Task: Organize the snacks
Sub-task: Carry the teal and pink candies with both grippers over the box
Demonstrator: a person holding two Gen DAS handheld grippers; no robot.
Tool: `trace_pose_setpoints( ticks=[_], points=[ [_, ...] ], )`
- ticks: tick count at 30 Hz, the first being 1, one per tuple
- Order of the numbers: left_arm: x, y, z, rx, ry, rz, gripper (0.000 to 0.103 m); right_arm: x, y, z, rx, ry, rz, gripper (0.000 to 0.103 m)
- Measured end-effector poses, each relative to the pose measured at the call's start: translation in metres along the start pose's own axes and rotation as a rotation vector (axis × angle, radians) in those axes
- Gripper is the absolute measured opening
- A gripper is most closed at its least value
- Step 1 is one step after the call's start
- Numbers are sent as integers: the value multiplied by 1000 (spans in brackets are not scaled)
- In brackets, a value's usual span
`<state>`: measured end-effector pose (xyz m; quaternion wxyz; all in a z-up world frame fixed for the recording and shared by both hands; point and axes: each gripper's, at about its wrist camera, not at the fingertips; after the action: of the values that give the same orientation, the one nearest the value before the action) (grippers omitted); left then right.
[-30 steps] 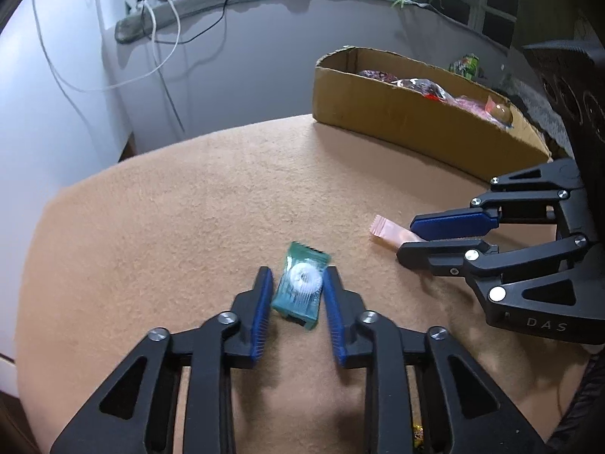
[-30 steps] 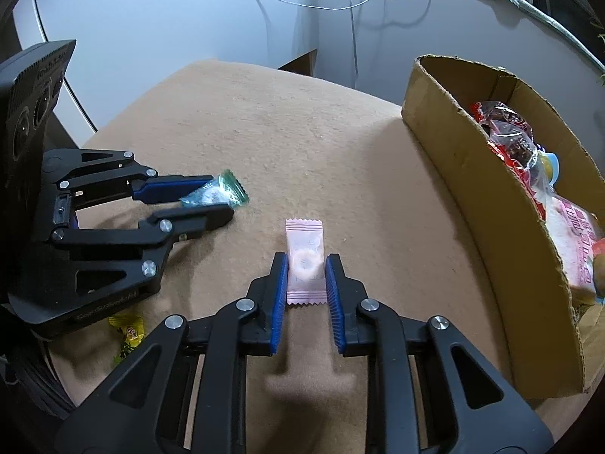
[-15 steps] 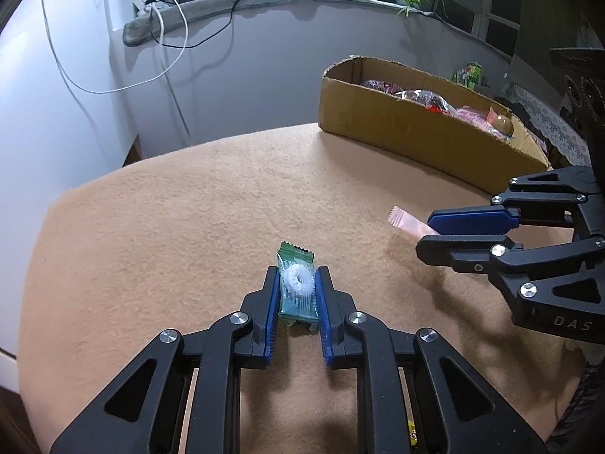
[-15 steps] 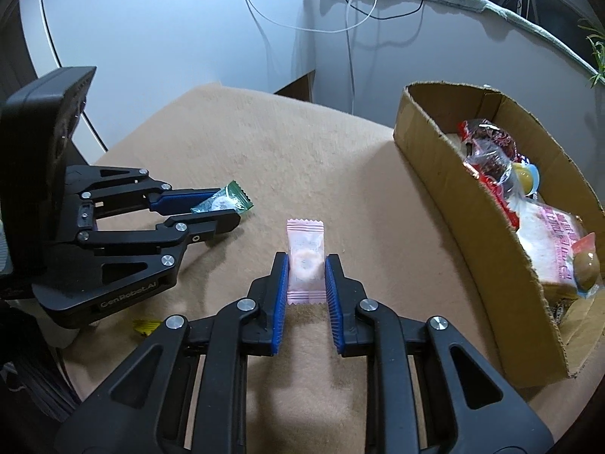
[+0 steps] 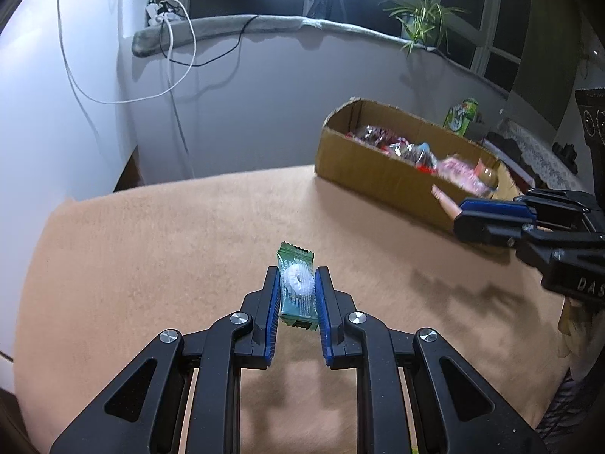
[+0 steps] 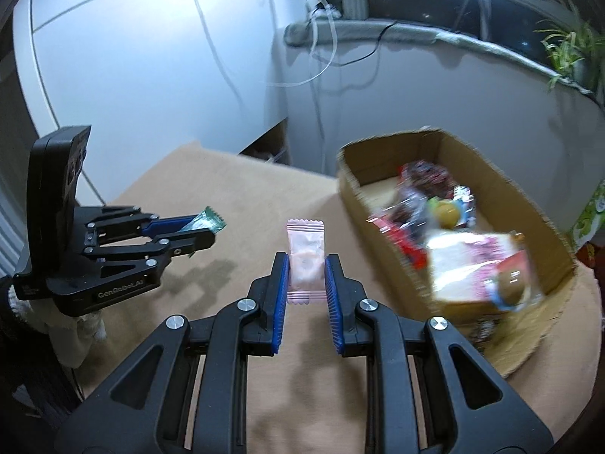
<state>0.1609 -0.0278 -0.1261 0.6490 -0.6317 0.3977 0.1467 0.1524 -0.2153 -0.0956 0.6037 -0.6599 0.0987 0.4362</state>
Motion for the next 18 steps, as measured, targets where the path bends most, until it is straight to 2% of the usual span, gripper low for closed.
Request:
trace_pose_setpoints(
  ticks=[9, 18],
  points=[
    [-1, -32, -15, 9, 31, -53, 16, -22, -10, -34, 59, 66, -58, 20],
    [11, -60, -36, 30, 60, -76, 16, -21, -16, -64, 95, 132, -71, 20]
  ],
)
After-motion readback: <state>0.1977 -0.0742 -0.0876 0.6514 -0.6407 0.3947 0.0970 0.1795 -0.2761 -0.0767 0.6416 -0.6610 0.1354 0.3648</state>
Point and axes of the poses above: each gripper's, at about its wrist camera, not at the fingertips, and x roughly the way its jaws point, z to its left, y to its underside
